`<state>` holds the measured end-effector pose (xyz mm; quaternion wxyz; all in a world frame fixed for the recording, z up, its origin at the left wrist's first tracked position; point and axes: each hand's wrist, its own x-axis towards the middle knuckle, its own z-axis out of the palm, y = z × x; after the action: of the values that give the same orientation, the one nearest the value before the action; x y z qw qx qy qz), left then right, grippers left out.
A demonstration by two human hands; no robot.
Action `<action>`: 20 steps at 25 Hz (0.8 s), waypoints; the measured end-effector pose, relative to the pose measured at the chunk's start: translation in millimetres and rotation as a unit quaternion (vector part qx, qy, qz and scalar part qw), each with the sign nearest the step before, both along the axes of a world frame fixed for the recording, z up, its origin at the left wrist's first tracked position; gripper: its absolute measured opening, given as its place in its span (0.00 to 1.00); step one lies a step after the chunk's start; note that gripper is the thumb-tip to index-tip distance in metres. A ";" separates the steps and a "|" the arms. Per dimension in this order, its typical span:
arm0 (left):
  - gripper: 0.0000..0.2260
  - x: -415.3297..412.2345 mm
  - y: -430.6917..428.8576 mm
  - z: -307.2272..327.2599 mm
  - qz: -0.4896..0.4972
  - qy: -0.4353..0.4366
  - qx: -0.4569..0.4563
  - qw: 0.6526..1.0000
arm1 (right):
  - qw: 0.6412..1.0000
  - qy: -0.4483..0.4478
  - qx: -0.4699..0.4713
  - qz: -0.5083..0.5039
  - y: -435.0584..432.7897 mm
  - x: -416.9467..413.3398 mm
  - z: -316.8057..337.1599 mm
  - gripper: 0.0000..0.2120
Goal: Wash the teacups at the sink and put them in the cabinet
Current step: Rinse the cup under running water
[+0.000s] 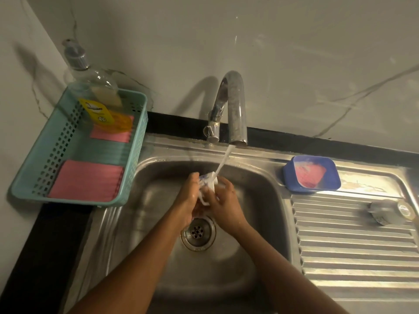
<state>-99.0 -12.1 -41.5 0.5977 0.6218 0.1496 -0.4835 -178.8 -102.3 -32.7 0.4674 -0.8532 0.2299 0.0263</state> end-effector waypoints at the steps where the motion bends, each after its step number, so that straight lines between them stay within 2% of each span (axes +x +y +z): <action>1: 0.20 -3.6 -1.8 -5.5 0.023 -0.065 -0.020 0.997 | 0.992 -0.007 0.108 -0.069 5.7 6.9 10.4 0.16; 3: 0.13 -5.9 -3.4 -11.3 0.123 -0.202 -0.079 0.969 | 0.964 -0.016 0.235 -0.127 19.0 15.5 29.5 0.13; 4: 0.11 -1.8 -3.8 -9.0 0.165 -0.230 -0.109 0.953 | 0.955 -0.027 0.264 -0.132 22.3 14.8 30.7 0.13; 6: 0.10 9.6 -3.4 1.3 0.197 -0.203 -0.118 0.952 | 0.958 -0.077 0.262 -0.085 26.4 4.3 31.2 0.13; 7: 0.10 14.0 -2.7 6.0 0.191 -0.144 -0.097 0.966 | 0.977 -0.095 0.190 -0.016 21.4 -4.5 24.7 0.14; 8: 0.10 17.8 -1.6 6.8 0.160 -0.070 -0.058 0.983 | 0.991 -0.096 0.066 0.065 11.3 -12.3 13.0 0.15; 9: 0.11 20.0 -0.4 5.5 0.111 -0.001 -0.028 0.993 | 0.984 -0.094 -0.057 0.142 -0.5 -17.4 -1.6 0.16; 10: 0.12 19.9 3.1 3.6 0.076 0.058 -0.014 0.995 | 0.968 -0.076 -0.141 0.194 -9.9 -18.6 -14.1 0.17; 11: 0.14 18.3 4.1 0.1 0.067 0.097 -0.011 0.993 | 0.961 -0.053 -0.165 0.214 -14.3 -16.8 -18.8 0.18; 12: 0.17 15.1 5.5 -3.2 0.076 0.112 -0.018 0.991 | 0.972 -0.029 -0.135 0.190 -11.6 -12.7 -19.0 0.19; 13: 0.19 10.8 5.2 -7.8 0.097 0.106 -0.034 0.989 | 0.990 -0.008 -0.063 0.124 -6.6 -5.2 -11.3 0.18; 14: 0.20 4.1 3.6 -15.6 0.123 0.059 -0.050 0.989 | 0.999 0.004 0.024 0.033 -0.3 1.5 -0.3 0.15; 15: 0.20 -2.6 1.3 -24.2 0.144 -0.017 -0.065 0.987 | 0.994 0.011 0.102 -0.046 7.0 8.0 5.0 0.11; 17: 0.16 -9.3 -2.5 -32.5 0.168 -0.170 -0.095 0.966 | 0.973 -0.011 0.200 -0.114 19.7 16.5 12.6 0.07; 19: 0.12 -2.6 -3.0 -27.0 0.188 -0.206 -0.111 0.954 | 0.979 -0.089 0.162 -0.080 22.9 8.5 10.0 0.09; 20: 0.12 4.0 -2.2 -21.1 0.178 -0.190 -0.088 0.961 | 0.986 -0.127 0.109 -0.024 19.6 1.1 5.4 0.11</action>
<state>-95.0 -14.3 -62.6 0.7443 0.6101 0.0983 -0.2533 -177.7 -82.7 -27.2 0.5836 -0.7876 0.1854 -0.0684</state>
